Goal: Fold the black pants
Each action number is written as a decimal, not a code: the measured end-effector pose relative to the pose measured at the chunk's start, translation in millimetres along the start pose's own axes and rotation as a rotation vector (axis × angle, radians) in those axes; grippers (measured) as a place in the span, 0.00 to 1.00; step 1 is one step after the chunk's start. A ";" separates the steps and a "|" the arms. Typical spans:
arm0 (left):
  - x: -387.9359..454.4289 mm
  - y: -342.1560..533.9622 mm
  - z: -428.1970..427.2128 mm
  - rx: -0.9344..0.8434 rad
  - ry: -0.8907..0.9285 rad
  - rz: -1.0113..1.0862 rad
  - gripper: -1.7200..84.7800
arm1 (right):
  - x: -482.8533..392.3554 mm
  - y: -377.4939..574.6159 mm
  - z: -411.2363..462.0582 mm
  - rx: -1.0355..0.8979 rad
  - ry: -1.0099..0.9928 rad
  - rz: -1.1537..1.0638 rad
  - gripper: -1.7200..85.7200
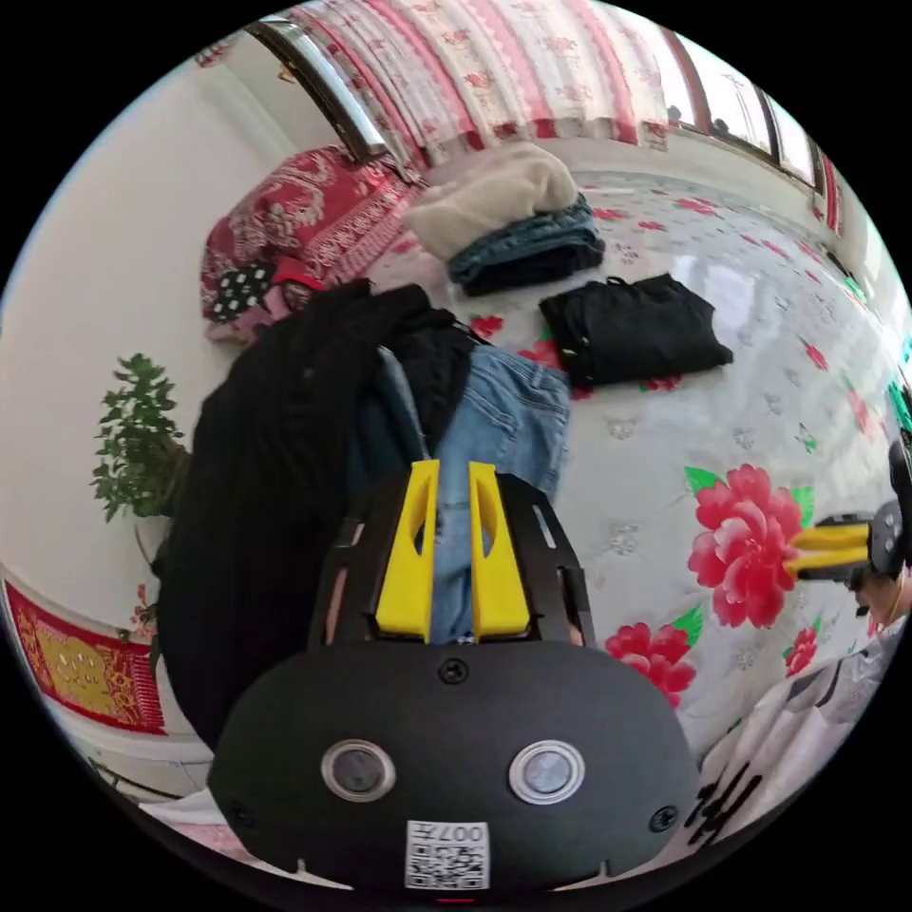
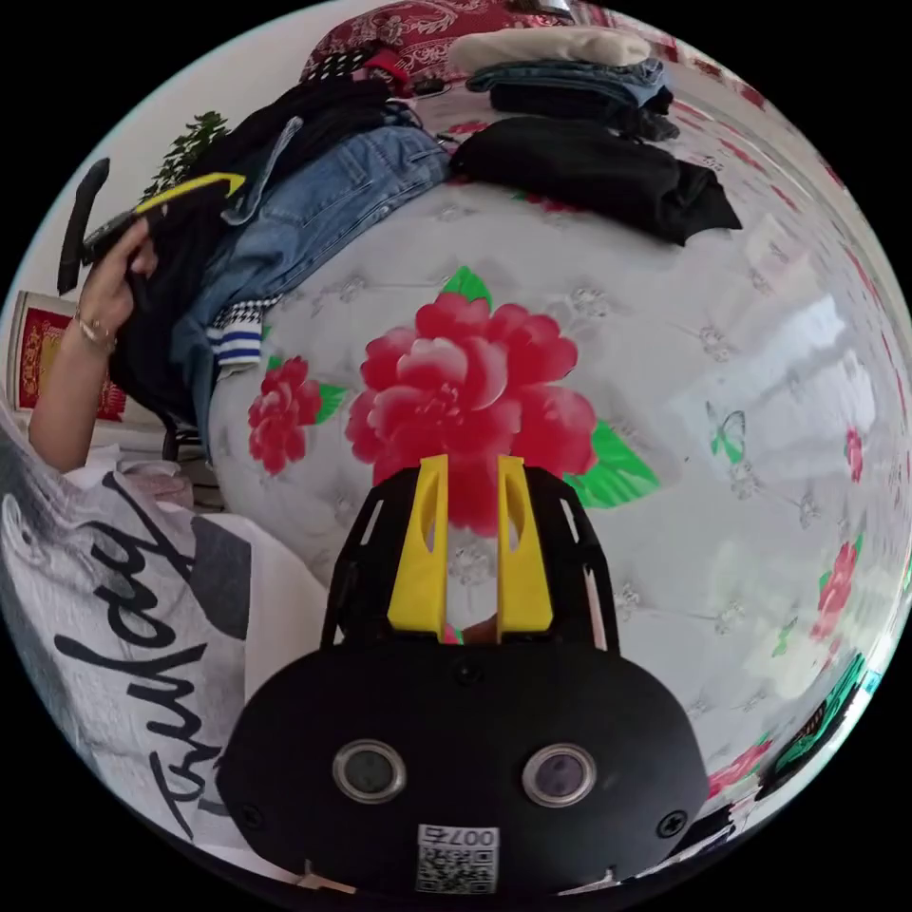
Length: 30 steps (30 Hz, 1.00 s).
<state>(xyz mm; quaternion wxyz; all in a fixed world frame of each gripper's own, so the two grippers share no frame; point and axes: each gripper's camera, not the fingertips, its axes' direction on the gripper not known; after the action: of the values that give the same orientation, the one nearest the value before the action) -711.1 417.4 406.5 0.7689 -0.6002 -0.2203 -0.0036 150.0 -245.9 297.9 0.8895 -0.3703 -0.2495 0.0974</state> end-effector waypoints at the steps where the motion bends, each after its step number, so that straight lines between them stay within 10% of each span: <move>1: -19.4 0.2 -6.2 0.027 -0.066 -0.072 0.12 | -11.0 8.1 -1.3 -0.024 -0.012 -0.029 0.06; 7: -60.0 11.4 85.5 -0.253 0.032 -0.251 0.27 | -26.5 10.1 -35.0 0.018 -0.118 -0.032 0.06; 14: -50.9 36.9 34.0 -0.145 -0.015 -0.134 0.08 | -36.2 51.7 -81.6 0.137 -0.167 -0.047 0.04; 21: -81.3 126.3 -95.5 0.183 0.454 -0.187 0.02 | -46.1 110.1 -105.0 0.202 -0.133 -0.096 0.06; 30: 74.7 239.1 -189.1 0.207 1.211 0.277 0.01 | -58.1 183.7 -139.9 0.431 -0.084 -0.052 0.15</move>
<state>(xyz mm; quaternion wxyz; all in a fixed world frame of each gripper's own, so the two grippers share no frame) -515.8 328.7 177.3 0.8048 -0.4371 0.3348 -0.2217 174.6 -222.2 62.3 0.9390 -0.1609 -0.2692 0.1410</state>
